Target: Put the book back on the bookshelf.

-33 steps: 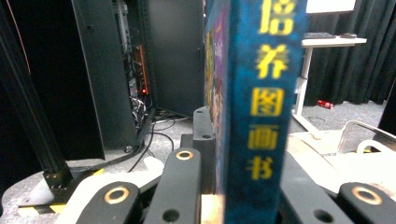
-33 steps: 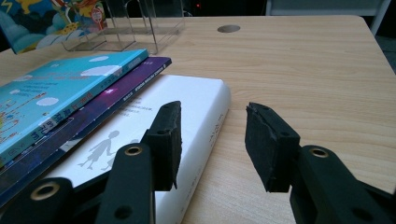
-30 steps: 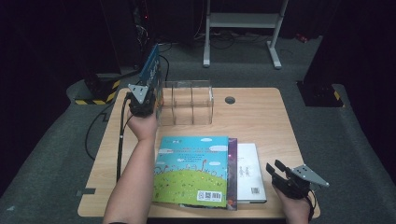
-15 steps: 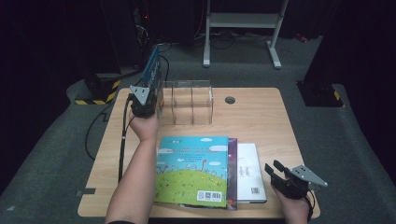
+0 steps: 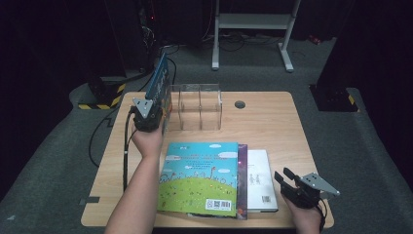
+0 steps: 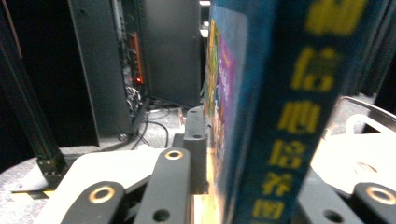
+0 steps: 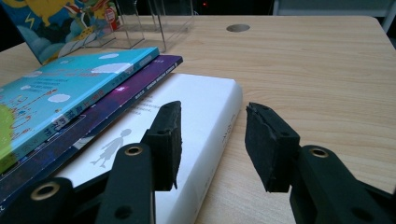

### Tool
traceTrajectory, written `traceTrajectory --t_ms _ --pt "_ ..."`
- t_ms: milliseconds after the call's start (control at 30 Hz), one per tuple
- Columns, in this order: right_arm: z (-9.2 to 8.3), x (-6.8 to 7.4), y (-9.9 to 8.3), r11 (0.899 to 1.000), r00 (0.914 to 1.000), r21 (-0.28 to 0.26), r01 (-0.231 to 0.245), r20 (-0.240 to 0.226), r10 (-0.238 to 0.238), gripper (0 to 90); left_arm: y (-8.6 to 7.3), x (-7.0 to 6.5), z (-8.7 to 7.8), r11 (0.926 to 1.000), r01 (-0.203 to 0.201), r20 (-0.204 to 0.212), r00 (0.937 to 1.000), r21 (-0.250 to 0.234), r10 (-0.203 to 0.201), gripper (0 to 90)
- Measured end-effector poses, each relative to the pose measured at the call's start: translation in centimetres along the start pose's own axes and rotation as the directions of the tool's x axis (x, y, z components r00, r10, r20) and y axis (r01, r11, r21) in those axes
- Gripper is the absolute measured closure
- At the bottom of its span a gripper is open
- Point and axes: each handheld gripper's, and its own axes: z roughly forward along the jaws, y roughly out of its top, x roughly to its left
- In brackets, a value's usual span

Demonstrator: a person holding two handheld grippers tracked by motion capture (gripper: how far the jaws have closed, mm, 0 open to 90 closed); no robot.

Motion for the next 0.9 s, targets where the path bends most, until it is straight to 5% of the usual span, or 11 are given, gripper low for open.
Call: traceTrajectory --t_ms 367,567,900 --pt "0.0 0.2 0.0 1.0 1.0 0.005 0.004 -0.007 -0.004 56.2 1.2 0.1 0.2 0.999 0.013 0.086 0.9962 0.043 -0.017 74.7" --pt "0.0 0.2 0.0 1.0 1.0 0.005 0.006 -0.007 -0.006 56.2 1.5 -0.6 0.3 0.997 -0.052 0.018 0.9985 0.057 0.052 82.1" --pt "0.0 0.1 0.0 1.0 1.0 0.005 0.006 -0.005 -0.006 56.2 1.9 0.5 0.6 0.9995 0.025 -0.006 0.9997 0.018 -0.025 83.3"
